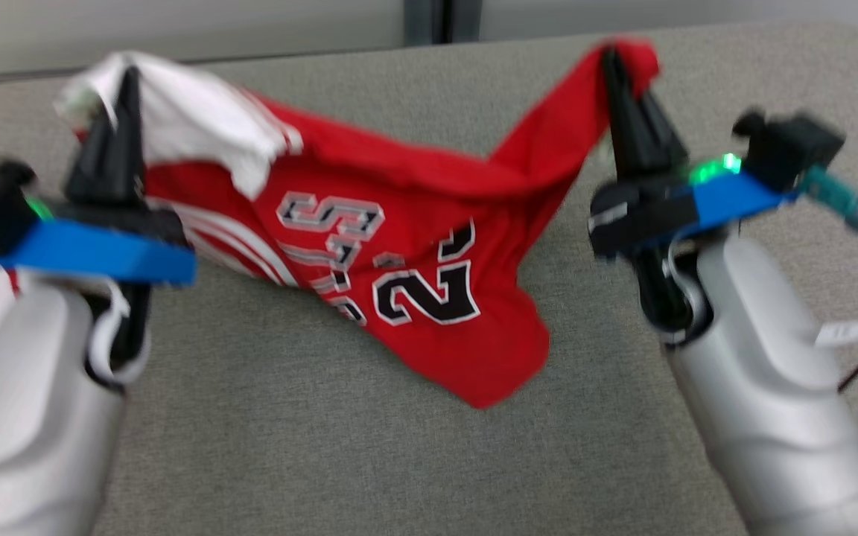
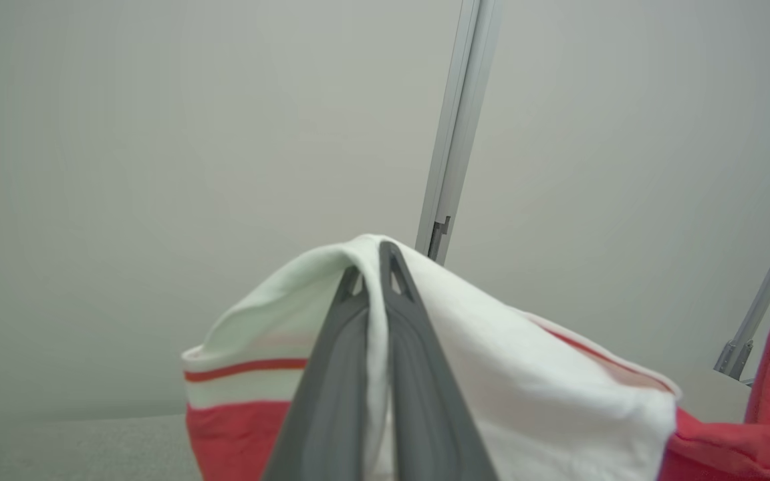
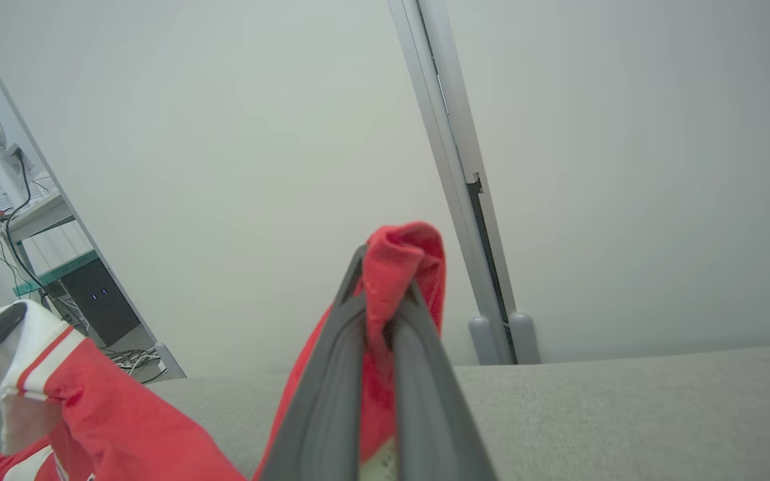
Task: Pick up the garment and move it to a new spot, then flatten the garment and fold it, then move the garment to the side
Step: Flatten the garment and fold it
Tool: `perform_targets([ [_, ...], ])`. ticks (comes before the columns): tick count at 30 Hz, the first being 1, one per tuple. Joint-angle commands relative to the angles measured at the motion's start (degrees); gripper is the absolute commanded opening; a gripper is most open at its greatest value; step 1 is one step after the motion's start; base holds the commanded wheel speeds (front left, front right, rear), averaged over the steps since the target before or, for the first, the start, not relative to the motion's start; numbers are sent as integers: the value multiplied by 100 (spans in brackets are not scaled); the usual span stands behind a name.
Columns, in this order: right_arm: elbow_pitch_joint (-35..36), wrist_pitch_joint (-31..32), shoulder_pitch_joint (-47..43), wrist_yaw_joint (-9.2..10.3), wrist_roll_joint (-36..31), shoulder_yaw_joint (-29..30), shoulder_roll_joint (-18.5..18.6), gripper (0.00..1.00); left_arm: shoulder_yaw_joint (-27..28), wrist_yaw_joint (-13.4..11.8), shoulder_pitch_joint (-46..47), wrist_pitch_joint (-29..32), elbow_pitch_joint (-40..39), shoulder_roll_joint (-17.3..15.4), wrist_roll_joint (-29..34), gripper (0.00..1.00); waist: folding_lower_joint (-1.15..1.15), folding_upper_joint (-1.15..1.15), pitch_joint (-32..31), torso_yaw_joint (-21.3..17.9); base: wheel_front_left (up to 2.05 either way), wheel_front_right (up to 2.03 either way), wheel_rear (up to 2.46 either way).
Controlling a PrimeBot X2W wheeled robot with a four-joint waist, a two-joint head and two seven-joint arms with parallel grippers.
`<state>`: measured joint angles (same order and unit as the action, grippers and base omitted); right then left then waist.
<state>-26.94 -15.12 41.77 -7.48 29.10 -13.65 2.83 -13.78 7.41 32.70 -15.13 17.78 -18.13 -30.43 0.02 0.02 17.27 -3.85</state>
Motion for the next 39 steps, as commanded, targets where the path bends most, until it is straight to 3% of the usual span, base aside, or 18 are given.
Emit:
perform_targets([
  [1, -78, -5, 368, -3, 21, -21, 12, 0, -37, 9, 384, -2, 73, -115, -45, 0, -2, -2, 131, 27, 0, 0, 0],
  [8, -798, -5, 2309, -3, 130, -10, 11, 0, -431, 7, 2392, 6, 595, -550, -204, 0, -2, -2, 633, -38, 0, 0, 0],
  [16, -1586, -4, 4074, -3, 153, 487, 105, 0, -759, 8, 4392, 13, 1183, -668, -389, 0, -2, -2, 1060, -131, 0, 0, 0],
  [23, -2108, -4, 4885, -3, 21, 710, 215, 0, -1306, 8, 5500, -1, 1673, -545, -432, 0, -2, -2, 1229, -131, 0, 0, 0],
  [29, -2297, -4, 4740, -3, 66, 720, 217, 0, -1544, 8, 5488, -9, 1661, -577, -472, 0, -2, -2, 1336, -85, 0, 0, 0],
  [34, -2195, -4, 4164, -3, 177, 634, 158, 0, -1199, 8, 4652, -11, 1353, -575, -524, 0, -2, -2, 1369, -27, 0, 0, 0],
  [39, -1840, -5, 3132, -3, 282, 523, 90, 0, -542, 8, 3220, -12, 784, -455, -398, 0, -2, -2, 1212, -14, 0, 0, 0],
])
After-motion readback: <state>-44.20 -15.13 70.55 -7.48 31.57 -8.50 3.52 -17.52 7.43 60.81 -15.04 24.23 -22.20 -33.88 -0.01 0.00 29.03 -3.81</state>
